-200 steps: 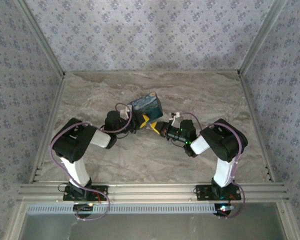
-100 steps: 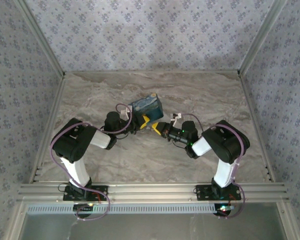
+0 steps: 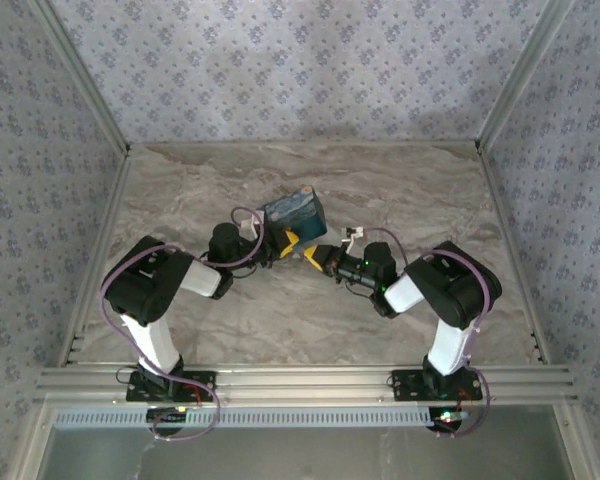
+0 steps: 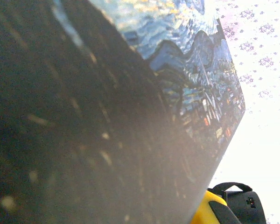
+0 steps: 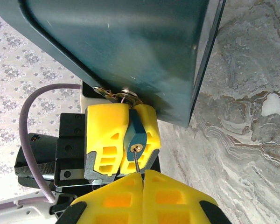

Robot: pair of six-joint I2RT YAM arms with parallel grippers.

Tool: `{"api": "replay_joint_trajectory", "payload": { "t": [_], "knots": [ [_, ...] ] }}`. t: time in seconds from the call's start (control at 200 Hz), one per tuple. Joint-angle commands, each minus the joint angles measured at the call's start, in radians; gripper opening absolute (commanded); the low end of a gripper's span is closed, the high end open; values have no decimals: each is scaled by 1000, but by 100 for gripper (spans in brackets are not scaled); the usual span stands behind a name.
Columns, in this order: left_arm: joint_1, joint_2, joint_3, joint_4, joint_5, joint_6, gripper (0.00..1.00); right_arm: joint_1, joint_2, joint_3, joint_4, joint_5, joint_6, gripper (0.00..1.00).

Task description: Unlock the padlock with the key

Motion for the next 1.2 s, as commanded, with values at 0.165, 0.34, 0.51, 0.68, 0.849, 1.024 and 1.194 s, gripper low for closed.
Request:
{"api": "replay_joint_trajectory", "payload": {
  "t": [0.165, 0.34, 0.51, 0.68, 0.849, 1.024, 1.194],
  "knots": [
    [5, -4, 6, 62, 35, -13, 0, 20, -43, 47, -94, 5, -62, 0],
    [4, -6, 4, 63, 40, -13, 0, 22, -42, 60, -115, 15, -71, 0],
    [4, -9, -1, 63, 48, -13, 0, 33, -63, 80, -171, 30, -115, 0],
    [4, -15, -5, 64, 57, -13, 0, 58, -131, 114, -367, 72, -254, 0],
    [4, -22, -13, 65, 65, -9, 0, 70, -182, 151, -471, 115, -332, 0],
    [3, -27, -16, 74, 66, -10, 0, 87, -200, 190, -578, 137, -446, 0],
    [2, -39, -26, 80, 68, -9, 0, 59, -153, 166, -434, 69, -330, 0]
  ]
}}
